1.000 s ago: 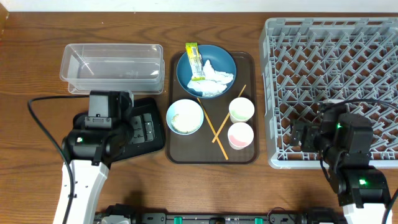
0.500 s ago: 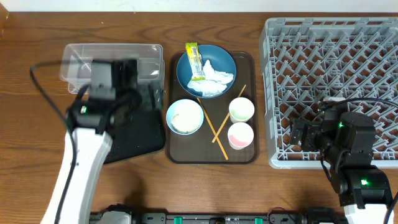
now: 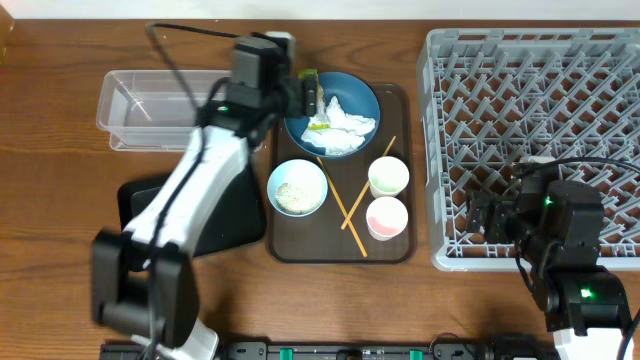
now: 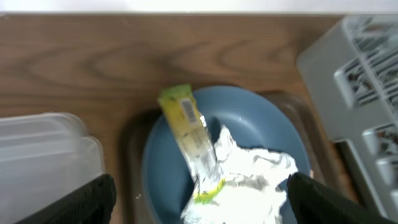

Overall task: Sort waste into correct bins and load items into the dishwasher rack
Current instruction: 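Reach the left gripper to the yellow wrapper on the blue plate, then grasp the yellow wrapper and drop it into the clear container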

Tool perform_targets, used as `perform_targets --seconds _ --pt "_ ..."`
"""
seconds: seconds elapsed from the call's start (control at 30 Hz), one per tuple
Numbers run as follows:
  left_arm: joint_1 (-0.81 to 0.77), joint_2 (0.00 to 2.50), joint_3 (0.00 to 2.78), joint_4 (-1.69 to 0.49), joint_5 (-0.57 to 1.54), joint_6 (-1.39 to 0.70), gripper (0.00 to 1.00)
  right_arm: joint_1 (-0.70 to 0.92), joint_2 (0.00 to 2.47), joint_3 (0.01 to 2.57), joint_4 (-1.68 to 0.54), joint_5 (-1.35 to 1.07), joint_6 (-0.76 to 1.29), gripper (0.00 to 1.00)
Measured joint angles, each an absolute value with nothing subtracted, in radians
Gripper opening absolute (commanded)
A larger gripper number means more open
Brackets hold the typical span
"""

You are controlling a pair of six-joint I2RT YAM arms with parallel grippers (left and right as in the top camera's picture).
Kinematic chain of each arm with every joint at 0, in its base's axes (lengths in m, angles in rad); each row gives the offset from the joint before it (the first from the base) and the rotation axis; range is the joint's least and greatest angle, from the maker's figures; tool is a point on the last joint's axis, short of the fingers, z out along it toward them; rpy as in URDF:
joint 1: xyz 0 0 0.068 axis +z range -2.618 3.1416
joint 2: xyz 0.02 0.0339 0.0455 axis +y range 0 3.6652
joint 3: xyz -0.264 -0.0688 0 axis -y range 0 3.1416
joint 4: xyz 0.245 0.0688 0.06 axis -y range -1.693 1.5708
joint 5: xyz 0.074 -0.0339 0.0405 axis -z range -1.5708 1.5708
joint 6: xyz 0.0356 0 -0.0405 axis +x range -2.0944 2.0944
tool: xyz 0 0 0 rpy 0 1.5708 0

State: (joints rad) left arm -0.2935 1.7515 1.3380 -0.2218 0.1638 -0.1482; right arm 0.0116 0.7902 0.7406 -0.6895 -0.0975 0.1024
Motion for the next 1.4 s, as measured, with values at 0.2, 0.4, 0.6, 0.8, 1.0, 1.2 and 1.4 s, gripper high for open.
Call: perform_targets --seconds 0.2,0.4,0.6,0.8,1.0,1.2,1.4 --pt "-0.34 1.911 1.338 -0.13 0.15 -0.149 0.84 0.012 0.79 0.741 -0.691 -0.097 0.102 0.99" --pt "-0.349 2.003 1.338 -0.107 0.15 -0.145 0.81 0.012 0.79 0.741 -0.693 -0.097 0.102 0.99" --pt "-0.349 2.044 1.338 -0.097 0.15 -0.146 0.68 0.012 0.79 0.741 -0.694 -0.097 0.102 0.99" --pt "-0.349 2.048 1.338 -0.096 0.15 -0.136 0.31 0.012 0.79 0.741 -0.697 -0.097 0.102 0.99" --pt "-0.349 2.048 1.338 -0.113 0.151 -0.134 0.14 0.012 0.79 0.741 -0.698 -0.097 0.102 0.99" --pt "-0.349 2.046 1.338 -0.115 0.15 -0.133 0.06 0.012 0.79 0.741 -0.699 -0.097 0.102 0.99" --pt "-0.346 1.947 1.338 -0.13 0.15 -0.133 0.06 0.012 0.79 0.741 -0.699 -0.097 0.102 1.0"
